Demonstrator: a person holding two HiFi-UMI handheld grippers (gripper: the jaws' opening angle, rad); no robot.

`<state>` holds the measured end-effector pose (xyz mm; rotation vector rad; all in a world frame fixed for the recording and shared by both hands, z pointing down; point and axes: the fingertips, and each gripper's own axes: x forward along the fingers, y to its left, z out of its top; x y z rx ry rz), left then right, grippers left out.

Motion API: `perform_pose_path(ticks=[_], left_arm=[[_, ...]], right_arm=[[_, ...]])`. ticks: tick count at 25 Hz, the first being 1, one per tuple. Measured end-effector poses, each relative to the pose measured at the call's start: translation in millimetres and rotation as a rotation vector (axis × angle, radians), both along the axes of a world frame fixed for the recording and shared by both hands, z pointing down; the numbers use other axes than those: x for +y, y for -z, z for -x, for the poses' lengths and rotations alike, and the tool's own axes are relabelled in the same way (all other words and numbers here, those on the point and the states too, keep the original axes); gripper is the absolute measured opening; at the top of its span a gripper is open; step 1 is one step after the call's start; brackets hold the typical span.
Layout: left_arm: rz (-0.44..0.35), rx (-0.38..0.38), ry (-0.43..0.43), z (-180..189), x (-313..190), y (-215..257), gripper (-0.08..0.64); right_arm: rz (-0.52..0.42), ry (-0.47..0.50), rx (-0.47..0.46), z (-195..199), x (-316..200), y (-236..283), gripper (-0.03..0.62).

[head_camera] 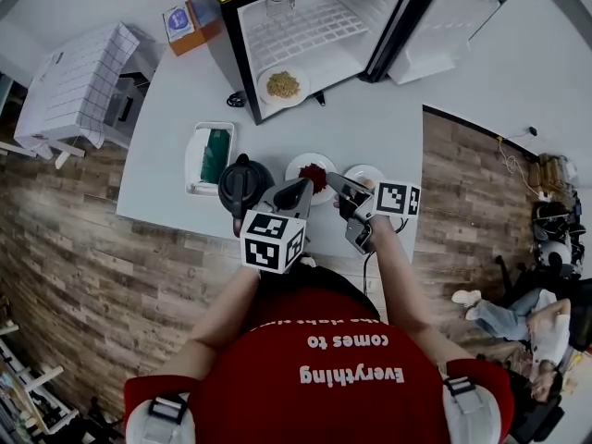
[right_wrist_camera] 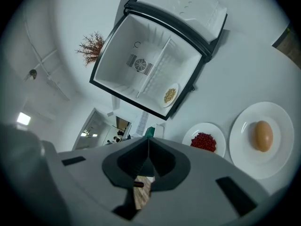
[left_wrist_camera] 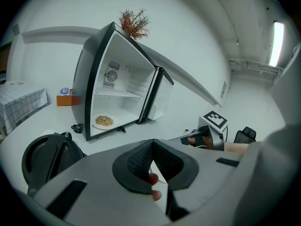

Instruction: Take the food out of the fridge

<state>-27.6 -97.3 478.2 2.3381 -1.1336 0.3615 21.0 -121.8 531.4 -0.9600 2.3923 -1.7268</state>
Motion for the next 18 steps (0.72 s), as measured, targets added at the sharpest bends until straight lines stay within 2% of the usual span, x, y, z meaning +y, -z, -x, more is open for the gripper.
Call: perform_pose_path(ticks=[9,14,18], left_arm=[[0.023,0.029,-0.036,4.2,-29.7,-8.3,0.002],[0.037,0.077,-0.064,1.3,-44.0,-13.1,0.002],[0.038,0.157,-0.133,-8.3,-49.2,-12.4,0.002]], right_arm=[[0.046,-0.049,-0.056,16.3,-43.1,-11.4,0.015],[0.084,-0.093,-0.097,23.5,-74.3,-23.2,0.017],[0.108,-0.118,-0.089,24.4,-99.1,-35.2,0.017]])
